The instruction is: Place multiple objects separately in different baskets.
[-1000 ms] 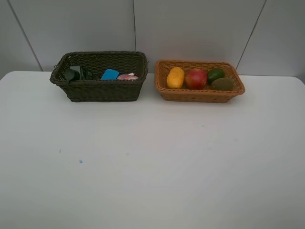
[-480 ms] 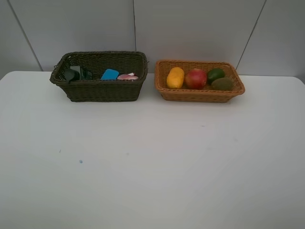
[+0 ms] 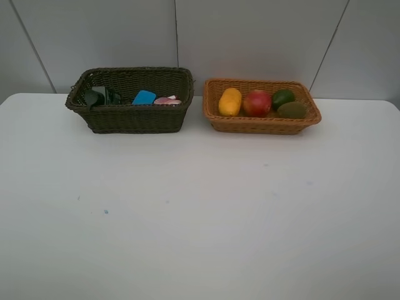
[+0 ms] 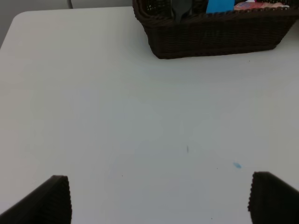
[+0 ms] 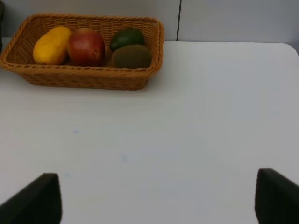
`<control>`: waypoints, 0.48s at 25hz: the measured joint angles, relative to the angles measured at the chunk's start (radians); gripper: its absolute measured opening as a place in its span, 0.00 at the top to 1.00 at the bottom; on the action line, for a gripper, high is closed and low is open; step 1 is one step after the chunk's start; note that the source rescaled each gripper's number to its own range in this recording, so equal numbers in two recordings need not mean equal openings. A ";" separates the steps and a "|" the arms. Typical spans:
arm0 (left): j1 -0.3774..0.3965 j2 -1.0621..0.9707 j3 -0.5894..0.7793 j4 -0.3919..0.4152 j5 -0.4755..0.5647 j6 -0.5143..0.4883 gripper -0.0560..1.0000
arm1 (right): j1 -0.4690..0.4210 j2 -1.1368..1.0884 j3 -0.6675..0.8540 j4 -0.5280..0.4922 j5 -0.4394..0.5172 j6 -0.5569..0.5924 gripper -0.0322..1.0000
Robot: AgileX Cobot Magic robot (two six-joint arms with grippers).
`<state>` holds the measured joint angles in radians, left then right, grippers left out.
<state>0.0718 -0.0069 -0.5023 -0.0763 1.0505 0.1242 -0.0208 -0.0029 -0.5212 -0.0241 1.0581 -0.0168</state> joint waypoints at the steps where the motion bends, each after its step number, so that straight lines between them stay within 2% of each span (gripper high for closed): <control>1: 0.000 0.000 0.000 0.000 0.000 0.000 0.00 | 0.000 0.000 0.000 0.000 0.000 0.000 0.00; 12: 0.000 0.000 0.000 0.000 0.000 0.000 0.00 | 0.000 0.000 0.000 0.000 0.000 0.000 0.00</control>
<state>0.0718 -0.0069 -0.5023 -0.0763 1.0505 0.1242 -0.0208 -0.0029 -0.5212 -0.0241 1.0581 -0.0168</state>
